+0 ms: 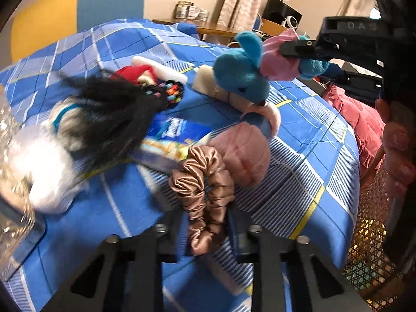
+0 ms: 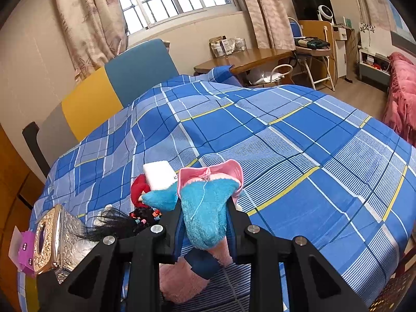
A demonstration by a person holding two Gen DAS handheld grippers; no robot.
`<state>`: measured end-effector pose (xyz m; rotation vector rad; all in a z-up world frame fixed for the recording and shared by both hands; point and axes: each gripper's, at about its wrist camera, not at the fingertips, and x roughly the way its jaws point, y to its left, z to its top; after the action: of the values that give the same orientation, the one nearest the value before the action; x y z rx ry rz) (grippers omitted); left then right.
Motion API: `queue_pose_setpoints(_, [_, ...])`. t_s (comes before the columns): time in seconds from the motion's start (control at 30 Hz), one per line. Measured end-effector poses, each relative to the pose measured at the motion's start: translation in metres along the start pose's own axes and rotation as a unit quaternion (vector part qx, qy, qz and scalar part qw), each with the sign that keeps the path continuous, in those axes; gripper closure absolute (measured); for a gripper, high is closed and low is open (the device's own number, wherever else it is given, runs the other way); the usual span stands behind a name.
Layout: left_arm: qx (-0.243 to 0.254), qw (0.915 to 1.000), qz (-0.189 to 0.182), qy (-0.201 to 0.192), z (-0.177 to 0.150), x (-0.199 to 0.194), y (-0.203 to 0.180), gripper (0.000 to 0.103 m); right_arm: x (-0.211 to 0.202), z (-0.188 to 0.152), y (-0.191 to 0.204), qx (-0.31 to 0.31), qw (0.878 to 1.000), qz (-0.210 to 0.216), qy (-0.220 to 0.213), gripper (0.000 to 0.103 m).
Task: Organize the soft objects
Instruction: 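Grasp the brown satin scrunchie with the left gripper while the right gripper holds the plush, then carry the scrunchie into the gold tray and open the left gripper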
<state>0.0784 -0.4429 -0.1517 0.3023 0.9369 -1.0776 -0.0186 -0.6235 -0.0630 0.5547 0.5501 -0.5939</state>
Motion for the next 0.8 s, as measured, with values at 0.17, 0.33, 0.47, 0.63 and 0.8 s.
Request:
queue_pose_setpoints(0.17, [-0.028,0.9996,-0.002,-0.005,-0.015,-0.018,0.014,0.087,0.0,-0.002,0.007,-0.018,1.0,0.009,0.0,0.077])
queue_pose_setpoints(0.33, [-0.051,0.9984,-0.005,-0.023,-0.031,-0.044,0.025,0.087,-0.002,-0.004,0.016,-0.039,0.999,0.017,-0.003,0.077])
queue_pose_setpoints(0.47, [-0.066,0.997,-0.007,-0.04,-0.045,-0.068,0.032,0.087,-0.002,-0.005,0.023,-0.051,0.998,0.026,-0.004,0.077])
queue_pose_setpoints(0.63, [-0.076,0.9952,-0.005,-0.062,-0.064,-0.104,0.037,0.087,-0.002,-0.007,0.029,-0.064,0.998,0.026,-0.002,0.077])
queue_pose_setpoints(0.8, [-0.108,0.9906,0.003,-0.083,-0.083,-0.154,0.06,0.087,-0.003,-0.01,0.034,-0.077,0.997,0.03,-0.003,0.077])
